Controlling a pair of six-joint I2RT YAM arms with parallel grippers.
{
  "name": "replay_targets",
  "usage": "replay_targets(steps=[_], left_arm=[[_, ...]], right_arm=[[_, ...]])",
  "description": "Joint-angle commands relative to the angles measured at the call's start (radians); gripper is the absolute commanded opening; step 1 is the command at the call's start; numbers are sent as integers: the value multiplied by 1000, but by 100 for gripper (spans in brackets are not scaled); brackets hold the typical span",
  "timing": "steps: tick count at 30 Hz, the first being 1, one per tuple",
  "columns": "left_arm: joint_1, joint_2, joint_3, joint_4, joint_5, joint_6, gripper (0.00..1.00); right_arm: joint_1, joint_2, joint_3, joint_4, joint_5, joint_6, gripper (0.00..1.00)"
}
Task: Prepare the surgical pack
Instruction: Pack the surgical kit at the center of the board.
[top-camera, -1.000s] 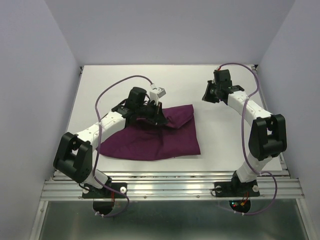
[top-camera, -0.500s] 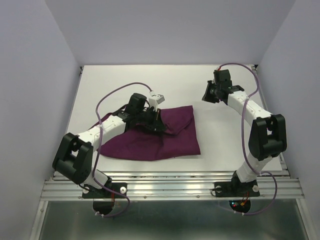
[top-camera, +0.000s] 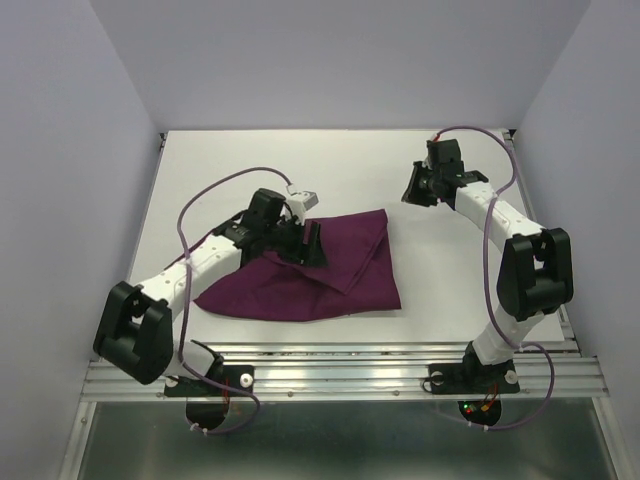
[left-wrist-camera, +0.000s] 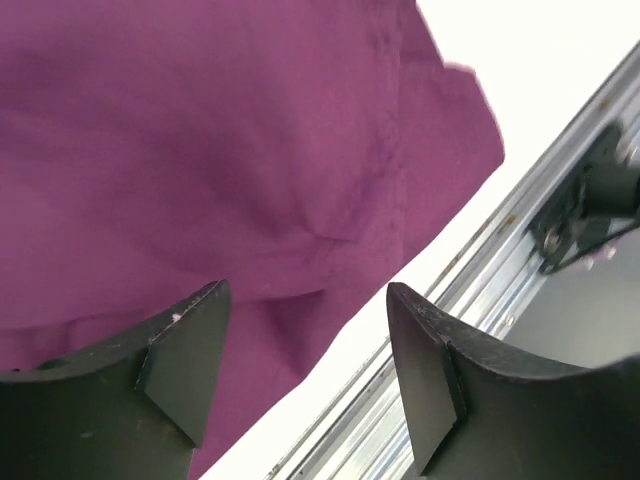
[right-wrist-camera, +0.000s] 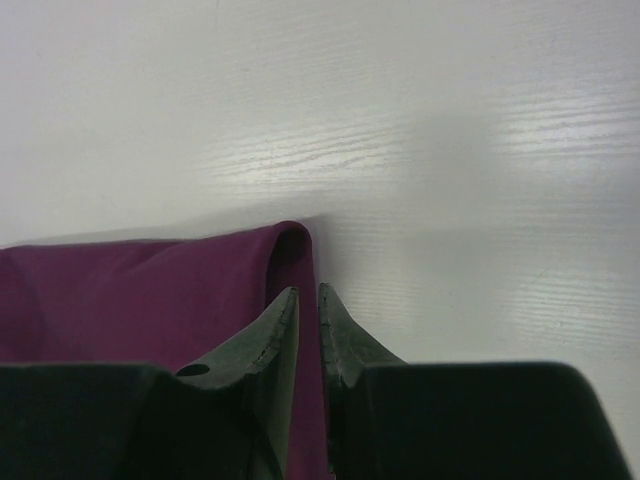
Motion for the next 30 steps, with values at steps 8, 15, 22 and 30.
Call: replay_targets(steps=[8,15,22,30], left_arm=[[300,-166,-111,-7,-189,-267,52],[360,-151,-182,52,-445,-369,62],[370,15,-217,224,-375,-410,68],[370,88,-227,319,-373,-433,64]], right_arm=[[28,-54,-76,46,-94,-13,21],[46,-71,-130,57,-100,-10,22],[46,-69,-133,59,-110,-7,22],[55,-60,-127,59,-111,5,22]])
